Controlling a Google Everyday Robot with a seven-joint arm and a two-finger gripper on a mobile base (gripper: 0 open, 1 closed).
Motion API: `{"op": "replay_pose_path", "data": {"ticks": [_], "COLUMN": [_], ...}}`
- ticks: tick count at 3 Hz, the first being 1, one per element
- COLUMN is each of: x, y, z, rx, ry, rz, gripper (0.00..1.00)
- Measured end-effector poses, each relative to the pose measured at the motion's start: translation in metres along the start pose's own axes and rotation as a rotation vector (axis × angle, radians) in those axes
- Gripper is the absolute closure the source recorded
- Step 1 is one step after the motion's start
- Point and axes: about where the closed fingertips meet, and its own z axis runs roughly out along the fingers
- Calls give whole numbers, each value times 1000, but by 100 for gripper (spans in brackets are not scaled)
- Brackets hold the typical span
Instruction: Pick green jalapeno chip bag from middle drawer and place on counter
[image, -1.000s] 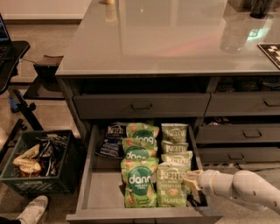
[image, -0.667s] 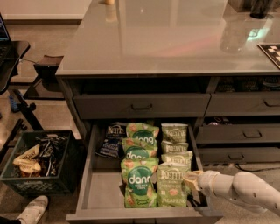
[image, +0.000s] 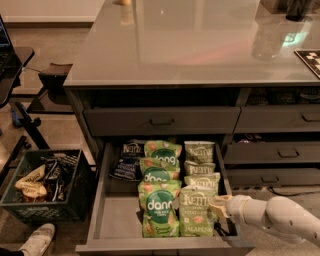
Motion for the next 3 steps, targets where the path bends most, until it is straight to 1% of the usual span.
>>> {"op": "replay_pose_path", "data": {"ticks": [1, 2, 3], "x": [-1, -7, -3], "y": [2, 16, 35], "z": [-6, -22, -35], "rx": [-1, 43, 87], "ry": [7, 19, 15], "rz": [8, 24, 48], "gripper": [58, 35, 13]}}
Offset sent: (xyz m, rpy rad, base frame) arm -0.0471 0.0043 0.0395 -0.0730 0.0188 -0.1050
